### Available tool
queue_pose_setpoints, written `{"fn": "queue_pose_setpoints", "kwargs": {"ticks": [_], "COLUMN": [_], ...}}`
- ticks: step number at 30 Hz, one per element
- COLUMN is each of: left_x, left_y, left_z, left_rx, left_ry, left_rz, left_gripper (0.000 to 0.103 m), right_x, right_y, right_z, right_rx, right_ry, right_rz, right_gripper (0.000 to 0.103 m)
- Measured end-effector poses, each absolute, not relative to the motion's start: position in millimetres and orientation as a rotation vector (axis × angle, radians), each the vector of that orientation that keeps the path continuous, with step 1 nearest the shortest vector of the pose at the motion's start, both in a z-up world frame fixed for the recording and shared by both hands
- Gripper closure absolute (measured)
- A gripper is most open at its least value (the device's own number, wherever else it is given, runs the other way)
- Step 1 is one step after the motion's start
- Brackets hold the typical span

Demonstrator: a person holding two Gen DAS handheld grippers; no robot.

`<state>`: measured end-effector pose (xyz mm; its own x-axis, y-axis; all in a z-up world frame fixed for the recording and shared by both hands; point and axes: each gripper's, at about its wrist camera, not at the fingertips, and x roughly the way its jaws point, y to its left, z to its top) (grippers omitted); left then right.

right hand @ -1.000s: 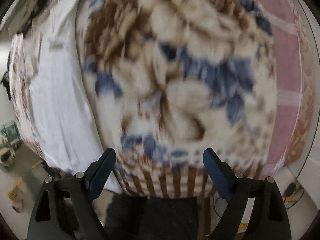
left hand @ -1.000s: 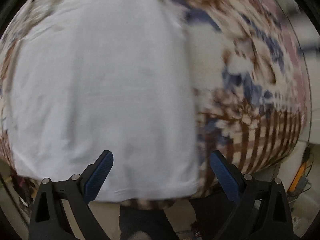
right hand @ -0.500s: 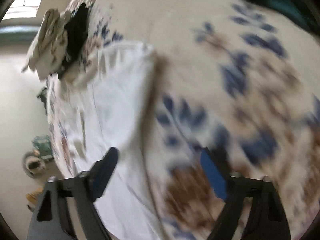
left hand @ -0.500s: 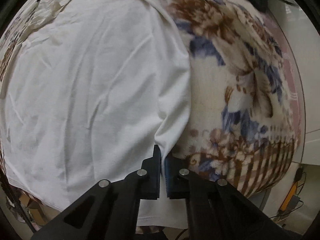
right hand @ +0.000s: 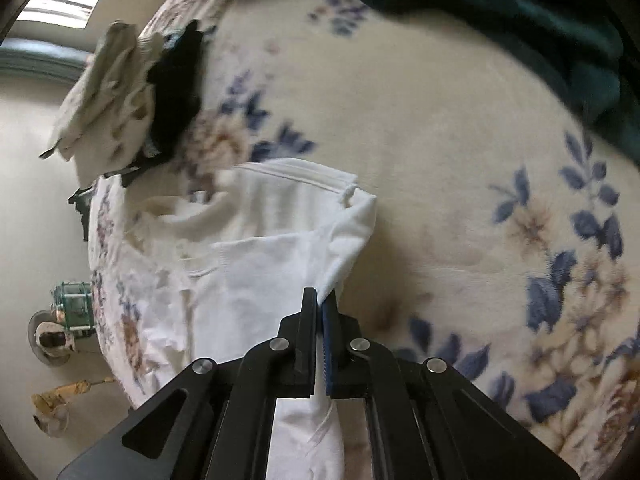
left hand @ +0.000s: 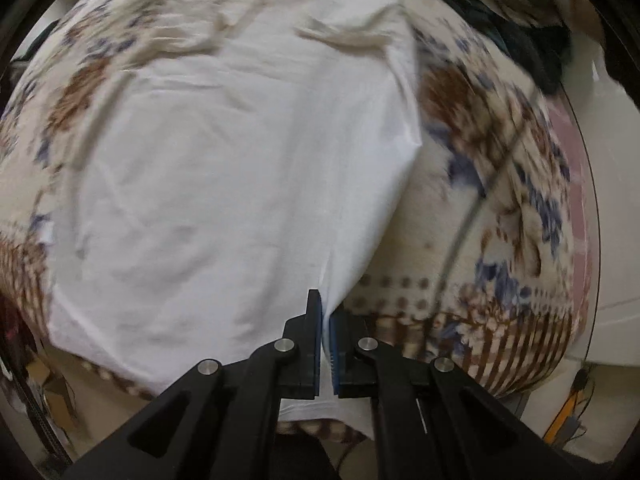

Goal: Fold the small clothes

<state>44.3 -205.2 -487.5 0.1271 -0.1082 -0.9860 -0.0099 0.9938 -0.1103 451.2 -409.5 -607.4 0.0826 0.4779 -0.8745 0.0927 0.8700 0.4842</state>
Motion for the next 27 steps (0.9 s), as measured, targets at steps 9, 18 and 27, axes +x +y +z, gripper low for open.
{"fn": "queue_pose_setpoints", "kwargs": {"ticks": [9, 18, 27], "left_x": [48.0, 64.3, 65.7], "left_y": [-81.3, 35.8, 102.0], "left_z": [-445.3, -482.5, -537.6], "left_rx": [-0.271, -0.365, -0.482], "left_ry": [1.359, 1.36, 1.436], "left_rz": [0.096, 0.157, 0.145], "left_gripper": [0.102, 0.102, 0.102], "right_x": [472.2, 492.3, 502.8], "right_y": [-302.0, -127.1, -10.4], "right_z": [-523.6, -528.9, -583.1], "right_rx": [0.314, 0.141, -0.014], "right_ry": [1.441, 1.458, 1.501], "right_rz": [0.359, 0.323, 0.257], "right_gripper": [0.101, 0.101, 0.101]}}
